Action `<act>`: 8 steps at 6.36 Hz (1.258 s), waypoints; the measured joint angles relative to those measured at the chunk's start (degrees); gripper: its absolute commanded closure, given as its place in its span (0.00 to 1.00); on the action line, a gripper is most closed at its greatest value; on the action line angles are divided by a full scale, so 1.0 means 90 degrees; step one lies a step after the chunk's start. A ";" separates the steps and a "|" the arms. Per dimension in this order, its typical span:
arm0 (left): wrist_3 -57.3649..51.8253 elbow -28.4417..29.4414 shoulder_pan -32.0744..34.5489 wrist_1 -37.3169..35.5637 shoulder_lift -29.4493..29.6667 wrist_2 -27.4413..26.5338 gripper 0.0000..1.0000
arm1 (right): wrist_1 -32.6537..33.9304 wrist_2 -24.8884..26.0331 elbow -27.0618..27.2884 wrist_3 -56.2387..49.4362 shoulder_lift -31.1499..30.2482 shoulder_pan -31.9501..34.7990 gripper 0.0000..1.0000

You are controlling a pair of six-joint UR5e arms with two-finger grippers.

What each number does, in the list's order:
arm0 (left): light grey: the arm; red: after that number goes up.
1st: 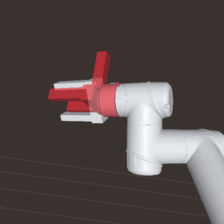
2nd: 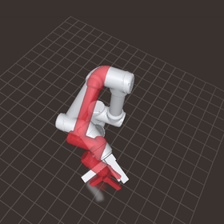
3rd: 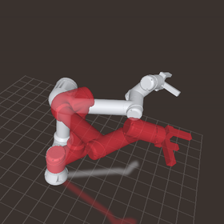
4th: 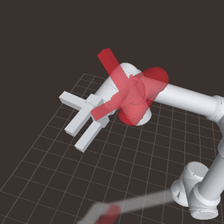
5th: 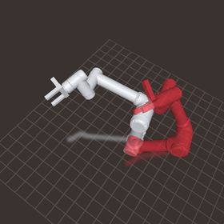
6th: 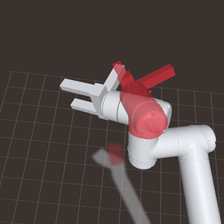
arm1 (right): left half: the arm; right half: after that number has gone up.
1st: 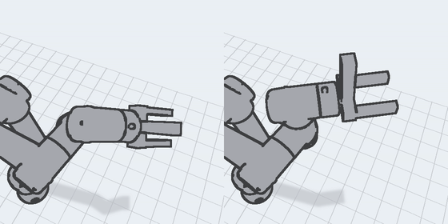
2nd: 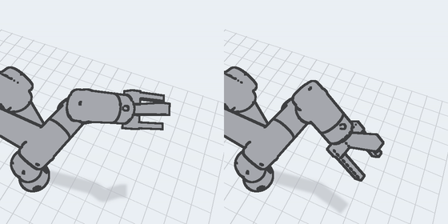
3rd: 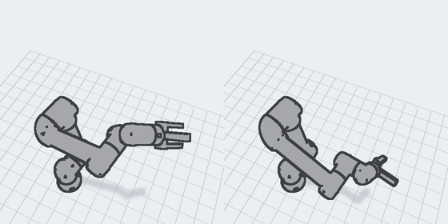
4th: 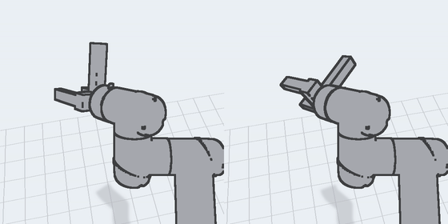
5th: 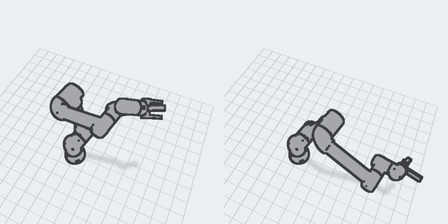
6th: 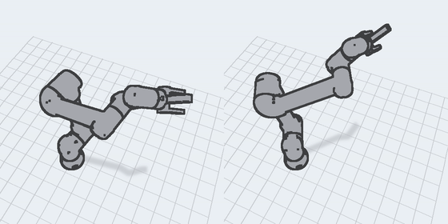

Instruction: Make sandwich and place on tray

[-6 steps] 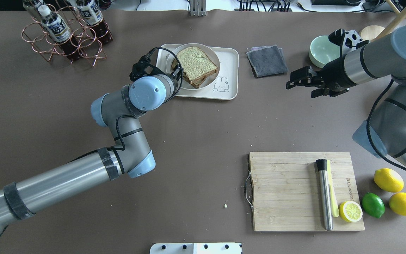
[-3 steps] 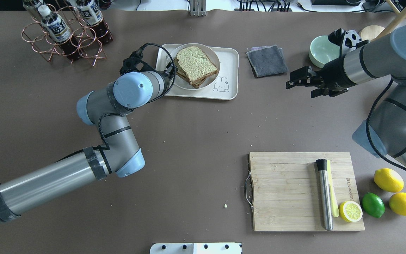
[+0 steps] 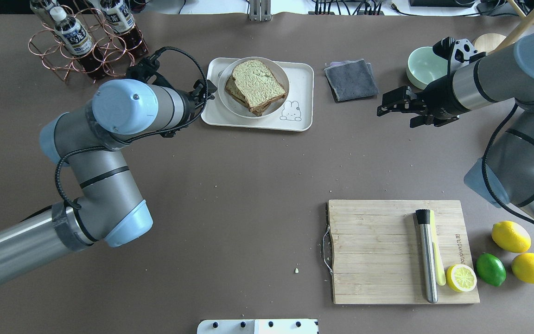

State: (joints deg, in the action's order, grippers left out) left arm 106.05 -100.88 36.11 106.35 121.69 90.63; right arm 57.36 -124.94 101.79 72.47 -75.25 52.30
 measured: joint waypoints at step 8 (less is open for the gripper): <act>-0.7218 -0.2013 0.3130 -0.2476 -0.2203 0.2237 0.02 | 0.3949 0.1003 -0.0012 -0.6245 -0.0585 0.2207 0.00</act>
State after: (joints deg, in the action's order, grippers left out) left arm 41.08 -119.00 64.29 84.07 101.87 110.76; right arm 92.89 -115.91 101.68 16.27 -80.51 72.16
